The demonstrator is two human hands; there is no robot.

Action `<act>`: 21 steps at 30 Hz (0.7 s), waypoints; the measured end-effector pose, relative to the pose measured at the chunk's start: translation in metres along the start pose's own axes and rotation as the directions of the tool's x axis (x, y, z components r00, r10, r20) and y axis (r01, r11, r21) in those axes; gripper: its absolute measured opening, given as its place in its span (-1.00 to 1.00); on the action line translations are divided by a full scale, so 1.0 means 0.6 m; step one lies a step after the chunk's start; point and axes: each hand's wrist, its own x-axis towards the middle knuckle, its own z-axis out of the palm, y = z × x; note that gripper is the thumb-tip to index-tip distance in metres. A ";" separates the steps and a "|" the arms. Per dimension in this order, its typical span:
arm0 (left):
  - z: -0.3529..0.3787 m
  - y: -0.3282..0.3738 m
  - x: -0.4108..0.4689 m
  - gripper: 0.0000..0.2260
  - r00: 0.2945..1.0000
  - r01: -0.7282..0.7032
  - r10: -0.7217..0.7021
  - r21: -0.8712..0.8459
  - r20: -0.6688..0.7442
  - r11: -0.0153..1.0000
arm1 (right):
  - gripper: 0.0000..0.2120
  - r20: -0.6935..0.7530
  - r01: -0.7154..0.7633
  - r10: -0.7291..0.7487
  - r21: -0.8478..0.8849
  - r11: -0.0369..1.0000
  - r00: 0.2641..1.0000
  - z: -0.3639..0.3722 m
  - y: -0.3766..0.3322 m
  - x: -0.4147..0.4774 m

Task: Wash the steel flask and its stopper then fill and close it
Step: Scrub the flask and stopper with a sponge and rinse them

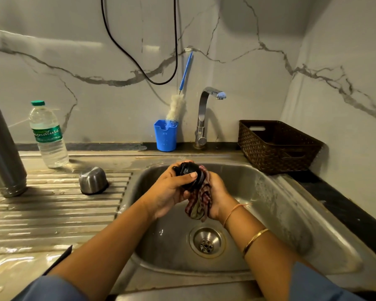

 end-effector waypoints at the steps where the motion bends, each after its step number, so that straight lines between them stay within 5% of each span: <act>1: -0.005 -0.008 0.005 -0.63 0.996 -0.029 0.035 0.077 -0.084 0.997 | -0.60 -0.019 -0.007 0.006 -0.033 0.999 1.000 0.003 -0.001 -0.001; 3: -0.020 -0.022 0.015 -0.61 0.964 -0.057 0.124 0.271 -0.237 0.961 | -0.65 -0.027 0.022 -0.026 -0.142 0.990 0.999 0.013 -0.002 -0.004; 5: -0.030 -0.029 0.018 -0.59 0.933 -0.061 0.209 0.444 -0.293 0.894 | -0.67 -0.103 0.142 -0.206 -0.434 0.890 0.973 0.026 -0.004 -0.010; 6: -0.031 -0.030 0.018 -0.59 0.923 -0.061 0.259 0.557 -0.285 0.828 | -0.65 -0.129 0.205 -0.366 -0.640 0.741 0.921 0.031 -0.003 -0.014; 8: -0.023 -0.031 0.015 -0.57 0.910 -0.084 0.364 0.772 -0.198 0.630 | -0.63 0.027 0.248 -0.662 -0.938 0.242 0.749 0.036 0.001 -0.029; 10: -0.010 -0.029 0.007 -0.56 0.903 -0.138 0.419 0.859 -0.095 0.494 | -0.62 0.213 0.207 -0.708 -0.974 -0.096 0.673 0.037 0.000 -0.041; 12: -0.004 -0.026 0.000 -0.55 0.903 -0.190 0.430 0.890 -0.008 0.415 | -0.61 0.228 0.162 -0.710 -0.974 -0.160 0.666 0.029 -0.010 -0.040; 16: 0.007 -0.025 -0.003 -0.58 0.908 -0.196 0.414 0.944 0.072 0.265 | -0.60 0.033 0.126 -0.698 -0.989 0.083 0.716 0.011 -0.032 -0.037; 17: 0.011 -0.026 -0.001 -0.59 0.909 -0.178 0.412 0.947 0.055 0.266 | -0.61 0.053 0.133 -0.712 -0.990 0.056 0.700 0.009 -0.031 -0.039; 21: 0.007 -0.022 -0.001 -0.70 0.943 -0.009 0.316 0.945 -0.101 0.328 | -0.62 0.402 0.188 -0.718 -0.913 -0.362 0.568 0.024 0.003 -0.045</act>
